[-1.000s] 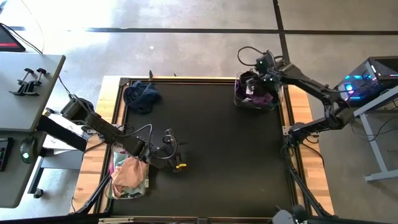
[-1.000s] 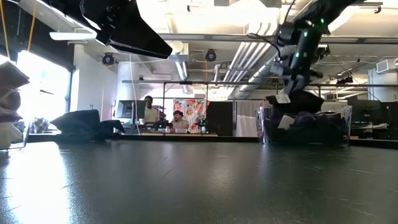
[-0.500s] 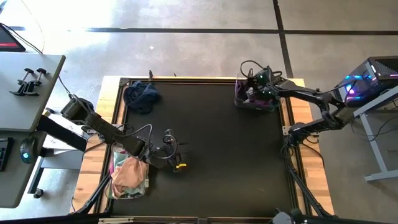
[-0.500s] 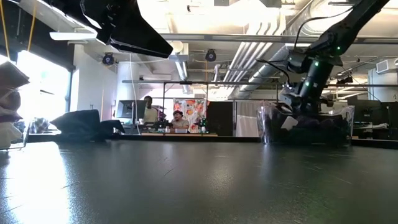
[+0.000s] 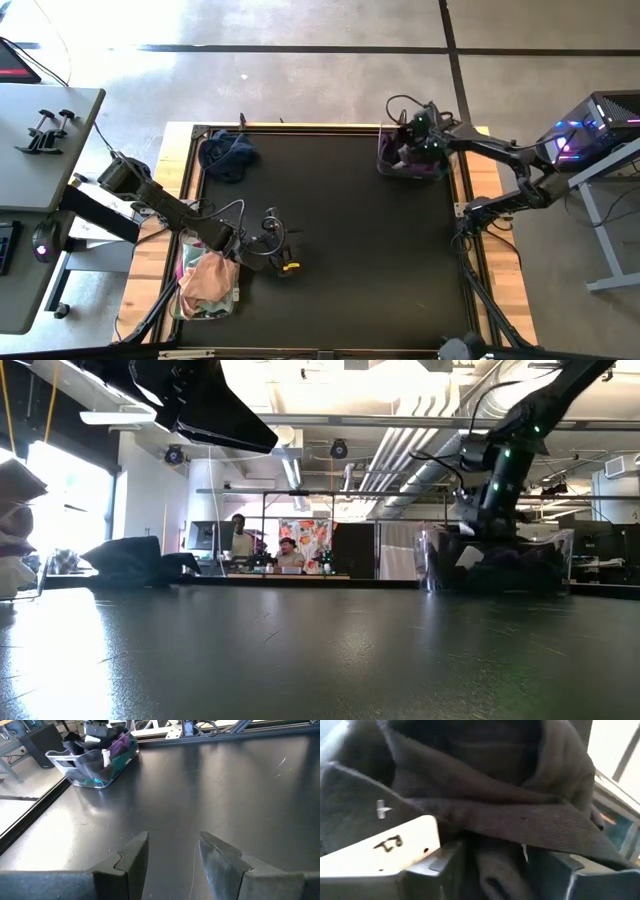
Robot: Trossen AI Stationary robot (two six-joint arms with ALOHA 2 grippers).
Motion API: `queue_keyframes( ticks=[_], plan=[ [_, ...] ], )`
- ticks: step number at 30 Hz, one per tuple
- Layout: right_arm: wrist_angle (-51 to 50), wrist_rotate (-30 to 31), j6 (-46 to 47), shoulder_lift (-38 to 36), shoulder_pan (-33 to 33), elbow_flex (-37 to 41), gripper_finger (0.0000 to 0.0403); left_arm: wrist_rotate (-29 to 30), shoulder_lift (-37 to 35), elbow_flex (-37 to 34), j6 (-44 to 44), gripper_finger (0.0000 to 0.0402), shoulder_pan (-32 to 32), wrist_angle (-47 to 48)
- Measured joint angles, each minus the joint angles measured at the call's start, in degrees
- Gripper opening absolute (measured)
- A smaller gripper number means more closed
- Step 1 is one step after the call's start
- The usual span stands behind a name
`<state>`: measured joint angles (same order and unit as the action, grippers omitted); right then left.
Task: Sort towels by color in basket
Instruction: Put the black towel into the top transparent bin
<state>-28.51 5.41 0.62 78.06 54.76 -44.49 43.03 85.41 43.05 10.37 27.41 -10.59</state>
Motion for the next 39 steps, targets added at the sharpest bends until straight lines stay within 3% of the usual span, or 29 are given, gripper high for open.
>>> queue_keyframes(
  ticks=[7,11,17,24,31,39],
  plan=[
    [-23.82,-4.96,0.61,0.04,-0.15,-14.88,0.0204,0.0,0.0,0.0,0.0,0.016,-0.02,-0.02],
    [-30.07,-4.4,2.43,0.04,-0.9,-22.0,0.0204,0.0,0.0,0.0,0.01,0.016,-0.02,0.0],
    [-23.2,0.92,5.37,0.0,-2.49,-23.44,0.0204,0.0,0.0,0.0,0.0,0.016,-0.02,0.03],
    [-6.0,6.93,8.38,0.0,-1.19,-13.97,0.0174,0.0,0.0,0.0,-0.01,0.016,-0.02,0.31],
    [-0.55,-2.15,6.38,0.0,1.18,-6.44,0.0124,0.0,0.0,0.0,-0.04,0.016,-0.02,0.4],
    [-5.69,-3.93,4.48,0.0,0.98,-6.66,0.011,0.01,0.0,0.0,-0.17,0.016,0.0,0.42]
  ],
)
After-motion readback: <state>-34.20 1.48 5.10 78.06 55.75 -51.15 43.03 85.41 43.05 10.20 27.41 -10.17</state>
